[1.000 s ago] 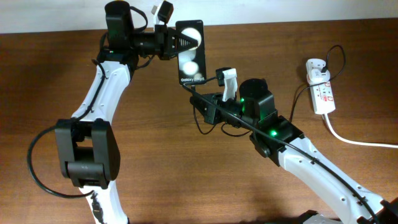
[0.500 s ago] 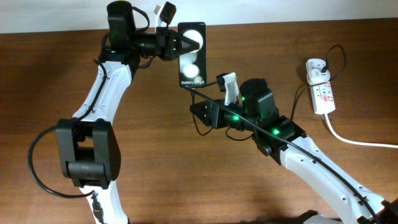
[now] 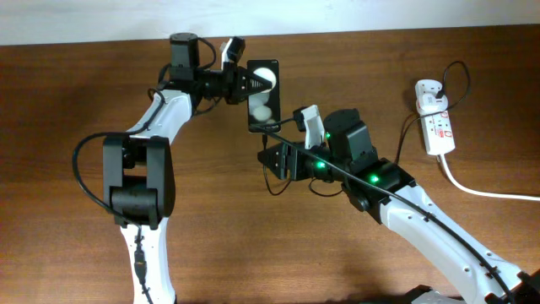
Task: Plug charger to phone and switch on socket
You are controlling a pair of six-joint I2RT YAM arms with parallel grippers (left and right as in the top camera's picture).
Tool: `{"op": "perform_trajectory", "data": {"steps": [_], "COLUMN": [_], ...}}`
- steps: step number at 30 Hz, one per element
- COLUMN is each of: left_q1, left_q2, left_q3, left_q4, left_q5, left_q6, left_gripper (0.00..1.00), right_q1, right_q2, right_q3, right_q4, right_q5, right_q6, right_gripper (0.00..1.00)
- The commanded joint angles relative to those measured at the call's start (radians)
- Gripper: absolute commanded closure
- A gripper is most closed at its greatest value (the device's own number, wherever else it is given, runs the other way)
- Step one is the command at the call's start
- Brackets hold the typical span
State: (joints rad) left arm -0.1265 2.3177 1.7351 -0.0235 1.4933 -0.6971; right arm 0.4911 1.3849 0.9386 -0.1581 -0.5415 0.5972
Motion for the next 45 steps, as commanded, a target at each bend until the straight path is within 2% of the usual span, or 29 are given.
{"op": "perform_trajectory", "data": {"steps": [1, 2, 6, 9, 18, 23, 26, 33, 37, 45], "left_q1": [-0.005, -0.008, -0.037, -0.039, -0.06, -0.063, -0.063, -0.067, -0.067, -0.067], "left_q2": [0.005, 0.005, 0.005, 0.005, 0.005, 0.007, 0.007, 0.007, 0.007, 0.007], "left_q3": [-0.002, -0.002, -0.002, -0.002, -0.002, -0.002, -0.002, -0.002, -0.002, -0.002], "left_q4": [-0.166, -0.243, -0.602, -0.717, -0.802, -0.813, -0.817, -0.83, -0.85, -0.885], "left_q5": [-0.14, -0.191, -0.568, -0.667, -0.909, -0.915, -0.922, -0.961, -1.021, -1.174], "left_q6": [0.165, 0.211, 0.399, 0.491, 0.491, 0.49, 0.49, 0.49, 0.491, 0.49], "left_gripper": [1.0, 1.0, 1.0, 1.0, 1.0, 1.0, 0.88, 0.77, 0.6, 0.51], "right_q1": [-0.007, -0.007, -0.007, -0.007, -0.007, -0.007, -0.007, -0.007, -0.007, -0.007], "right_q2": [0.003, 0.003, 0.003, 0.003, 0.003, 0.003, 0.003, 0.003, 0.003, 0.003], "right_q3": [0.001, 0.001, 0.001, 0.001, 0.001, 0.001, 0.001, 0.001, 0.001, 0.001], "right_q4": [-0.019, -0.025, -0.037, -0.037, -0.045, -0.046, -0.048, -0.048, -0.048, -0.049], "right_q5": [0.021, 0.023, 0.029, 0.035, 0.056, 0.056, 0.056, 0.056, 0.056, 0.056], "right_q6": [-0.018, -0.018, -0.026, -0.043, -0.043, -0.043, -0.043, -0.043, -0.043, -0.043], "right_gripper": [0.35, 0.35, 0.35, 0.35, 0.35, 0.35, 0.35, 0.35, 0.35, 0.34]}}
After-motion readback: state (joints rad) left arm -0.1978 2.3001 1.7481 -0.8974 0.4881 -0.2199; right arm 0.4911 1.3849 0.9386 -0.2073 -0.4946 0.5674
